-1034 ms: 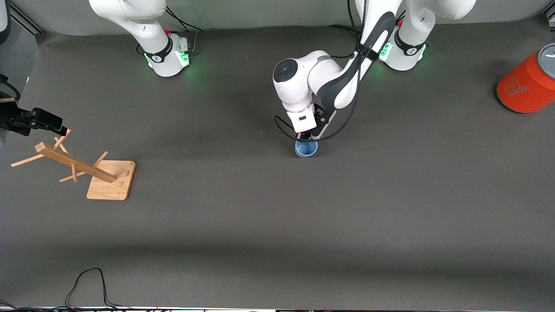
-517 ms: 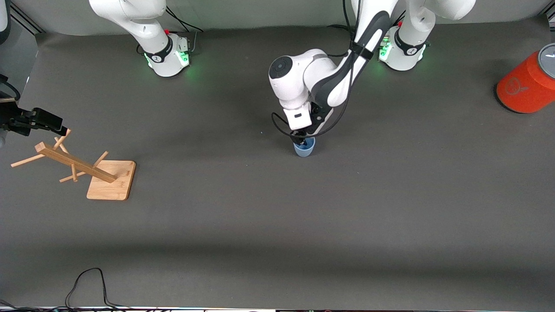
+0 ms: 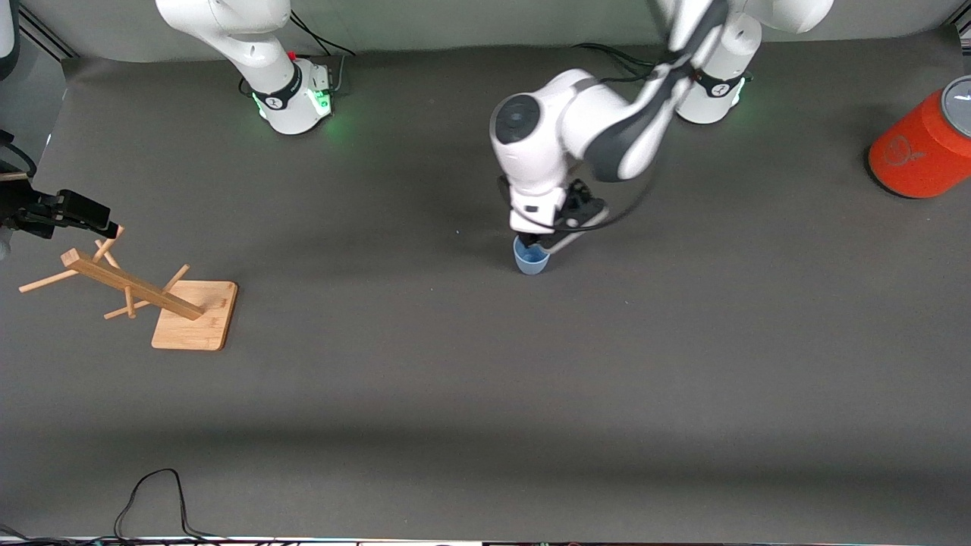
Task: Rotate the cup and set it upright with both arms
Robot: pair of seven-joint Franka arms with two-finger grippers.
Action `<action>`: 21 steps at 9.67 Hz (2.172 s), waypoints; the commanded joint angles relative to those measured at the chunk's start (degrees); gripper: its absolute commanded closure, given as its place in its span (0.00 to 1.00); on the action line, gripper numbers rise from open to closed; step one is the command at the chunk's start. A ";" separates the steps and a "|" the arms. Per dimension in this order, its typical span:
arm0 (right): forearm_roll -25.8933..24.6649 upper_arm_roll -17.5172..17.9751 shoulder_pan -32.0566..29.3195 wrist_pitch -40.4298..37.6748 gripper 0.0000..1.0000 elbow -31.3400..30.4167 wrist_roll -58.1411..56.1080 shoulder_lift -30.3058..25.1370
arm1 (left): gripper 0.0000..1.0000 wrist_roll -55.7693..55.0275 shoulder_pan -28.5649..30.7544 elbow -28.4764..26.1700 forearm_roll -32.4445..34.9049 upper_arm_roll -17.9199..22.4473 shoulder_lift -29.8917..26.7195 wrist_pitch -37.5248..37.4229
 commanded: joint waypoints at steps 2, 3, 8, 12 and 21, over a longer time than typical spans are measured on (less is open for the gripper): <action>-0.63 -0.13 0.17 0.58 0.00 0.59 -0.64 0.15 | 0.00 24.69 11.88 6.29 -6.97 -0.27 -7.54 -11.14; -0.63 -0.04 0.17 0.67 0.00 0.59 -0.64 0.15 | 0.00 31.46 15.83 6.21 -7.51 -0.19 -10.18 -13.16; -0.54 -0.13 0.17 3.12 0.00 0.33 -0.82 0.15 | 0.00 58.12 32.03 6.03 -10.60 0.51 -18.46 -20.56; -0.45 -0.22 0.17 3.04 0.00 0.59 -0.64 0.24 | 0.00 65.28 33.62 5.33 -8.24 4.56 -22.24 -24.16; -0.45 -0.13 0.25 2.78 0.00 0.59 -0.55 0.50 | 0.00 78.73 37.14 6.11 -7.61 4.03 -20.32 -21.80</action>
